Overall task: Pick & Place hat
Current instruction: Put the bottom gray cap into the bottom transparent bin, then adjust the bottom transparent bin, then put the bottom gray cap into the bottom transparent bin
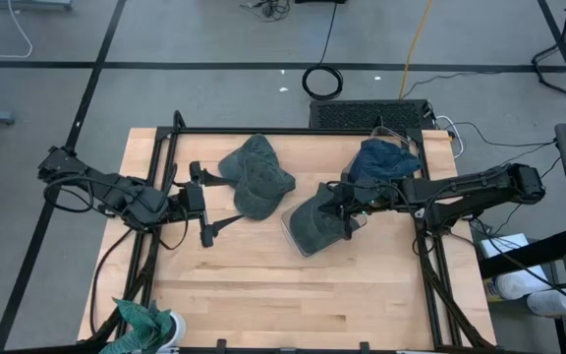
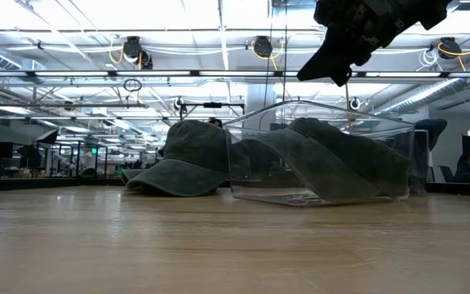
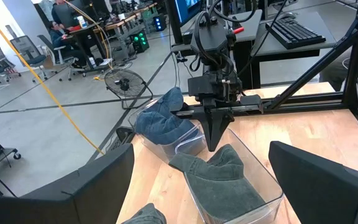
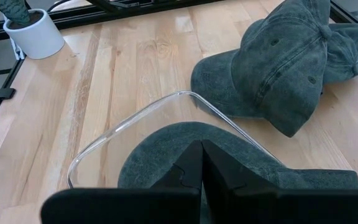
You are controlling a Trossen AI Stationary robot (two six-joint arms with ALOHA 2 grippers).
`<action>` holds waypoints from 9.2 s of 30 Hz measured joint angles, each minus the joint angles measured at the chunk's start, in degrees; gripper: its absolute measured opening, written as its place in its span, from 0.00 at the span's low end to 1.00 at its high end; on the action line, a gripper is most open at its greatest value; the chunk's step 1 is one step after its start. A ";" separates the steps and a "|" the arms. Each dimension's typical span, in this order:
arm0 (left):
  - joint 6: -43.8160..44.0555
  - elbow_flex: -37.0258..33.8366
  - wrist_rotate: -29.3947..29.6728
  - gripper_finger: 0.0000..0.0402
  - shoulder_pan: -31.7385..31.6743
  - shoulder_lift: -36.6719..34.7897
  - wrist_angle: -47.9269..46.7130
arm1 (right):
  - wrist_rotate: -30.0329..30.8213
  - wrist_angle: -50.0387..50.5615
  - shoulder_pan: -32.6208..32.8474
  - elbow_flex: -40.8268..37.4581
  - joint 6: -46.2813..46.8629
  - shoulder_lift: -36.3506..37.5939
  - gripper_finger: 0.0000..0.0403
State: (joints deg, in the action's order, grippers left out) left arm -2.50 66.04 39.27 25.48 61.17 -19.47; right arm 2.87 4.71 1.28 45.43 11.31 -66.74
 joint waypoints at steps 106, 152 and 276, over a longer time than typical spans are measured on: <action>0.00 -0.02 0.00 0.94 0.00 -0.02 0.01 | 21.43 16.17 12.94 12.05 -1.92 -17.68 0.00; -0.01 -0.02 -0.18 0.94 -0.01 -0.02 0.01 | -5.49 24.23 -3.60 3.70 9.40 -27.39 0.00; -0.28 -0.02 0.92 0.94 -0.28 0.82 6.45 | 13.48 -19.56 20.57 -6.73 -23.63 11.78 0.00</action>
State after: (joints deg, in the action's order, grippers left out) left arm -2.78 66.02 40.18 25.20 61.99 -13.02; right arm 16.36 -14.85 21.85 38.70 -12.32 -54.96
